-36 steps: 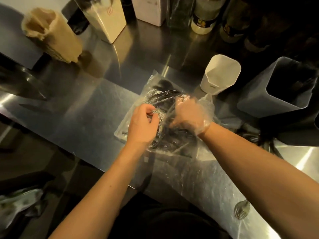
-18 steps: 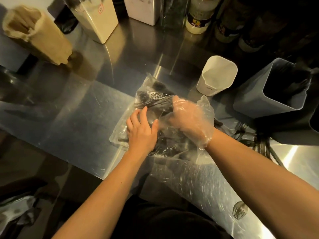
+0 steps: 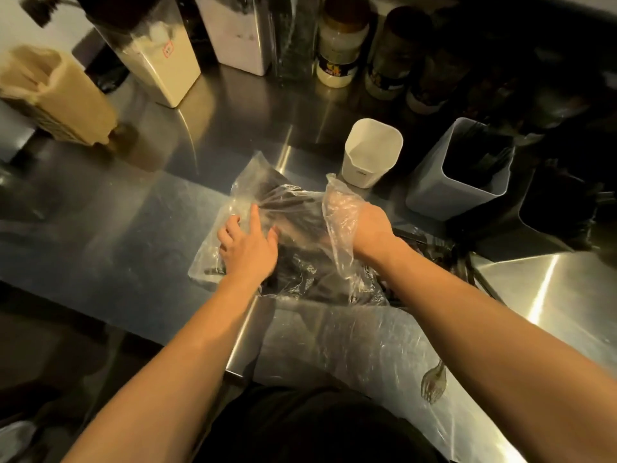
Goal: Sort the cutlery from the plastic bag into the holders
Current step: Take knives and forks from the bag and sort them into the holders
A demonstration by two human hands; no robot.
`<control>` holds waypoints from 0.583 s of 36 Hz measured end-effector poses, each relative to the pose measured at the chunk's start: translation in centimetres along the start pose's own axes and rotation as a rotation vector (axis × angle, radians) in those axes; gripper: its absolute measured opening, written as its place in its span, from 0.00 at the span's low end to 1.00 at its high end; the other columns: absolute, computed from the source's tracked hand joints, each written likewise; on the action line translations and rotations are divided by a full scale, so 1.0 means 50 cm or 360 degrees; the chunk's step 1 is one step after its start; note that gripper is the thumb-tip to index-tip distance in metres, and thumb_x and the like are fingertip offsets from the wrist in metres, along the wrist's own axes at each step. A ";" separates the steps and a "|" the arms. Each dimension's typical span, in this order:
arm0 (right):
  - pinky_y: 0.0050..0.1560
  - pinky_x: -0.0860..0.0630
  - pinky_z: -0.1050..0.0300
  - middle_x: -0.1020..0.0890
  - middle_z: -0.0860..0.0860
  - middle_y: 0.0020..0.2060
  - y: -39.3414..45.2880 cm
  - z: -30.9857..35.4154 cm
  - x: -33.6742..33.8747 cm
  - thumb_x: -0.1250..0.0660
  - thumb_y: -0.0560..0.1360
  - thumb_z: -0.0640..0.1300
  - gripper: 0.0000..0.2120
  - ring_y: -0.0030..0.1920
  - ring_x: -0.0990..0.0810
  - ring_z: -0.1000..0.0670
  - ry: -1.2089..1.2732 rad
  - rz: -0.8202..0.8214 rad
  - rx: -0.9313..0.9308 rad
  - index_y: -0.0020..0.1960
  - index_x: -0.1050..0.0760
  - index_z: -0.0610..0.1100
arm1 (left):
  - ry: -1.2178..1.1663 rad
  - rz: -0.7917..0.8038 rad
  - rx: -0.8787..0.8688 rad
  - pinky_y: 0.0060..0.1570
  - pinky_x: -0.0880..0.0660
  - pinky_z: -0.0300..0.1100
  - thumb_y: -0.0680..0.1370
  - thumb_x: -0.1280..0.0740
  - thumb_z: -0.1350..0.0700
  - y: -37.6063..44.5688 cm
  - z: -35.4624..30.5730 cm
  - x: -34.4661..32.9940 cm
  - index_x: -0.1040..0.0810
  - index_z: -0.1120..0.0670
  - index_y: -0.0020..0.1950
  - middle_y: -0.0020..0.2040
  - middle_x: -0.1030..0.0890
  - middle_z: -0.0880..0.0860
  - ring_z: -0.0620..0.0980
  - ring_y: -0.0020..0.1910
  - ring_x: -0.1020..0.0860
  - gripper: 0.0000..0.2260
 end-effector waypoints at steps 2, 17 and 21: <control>0.55 0.25 0.50 0.19 0.46 0.60 -0.015 -0.005 0.013 0.38 0.80 0.48 0.14 0.60 0.21 0.42 0.0033 -0.0113 -0.0047 0.63 0.24 0.44 | -0.0014 0.0044 0.0011 0.71 0.39 0.61 0.83 0.47 0.41 0.002 -0.002 0.004 0.54 0.46 0.82 0.77 0.47 0.60 0.62 0.74 0.46 0.29; 0.40 0.28 0.49 0.18 0.46 0.48 -0.113 -0.074 0.058 0.35 0.77 0.53 0.13 0.46 0.19 0.38 0.0291 -0.0526 -0.0034 0.56 0.29 0.46 | -0.0221 0.0145 0.0204 0.75 0.50 0.55 0.84 0.49 0.42 0.016 -0.041 0.080 0.49 0.57 0.81 0.80 0.45 0.63 0.64 0.78 0.48 0.30; 0.40 0.28 0.49 0.17 0.45 0.49 -0.136 -0.114 0.062 0.34 0.77 0.53 0.14 0.47 0.19 0.39 0.0400 -0.0546 -0.0109 0.57 0.29 0.46 | -0.0483 -0.0182 0.0053 0.73 0.45 0.55 0.83 0.43 0.45 -0.008 -0.096 0.135 0.40 0.58 0.78 0.75 0.37 0.65 0.64 0.74 0.42 0.27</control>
Point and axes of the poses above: each hand's wrist, its own y-axis towards the middle knuckle, its own x-axis out of the back of the hand, z = x × y, the point moved 6 cm from there along y, towards the middle knuckle
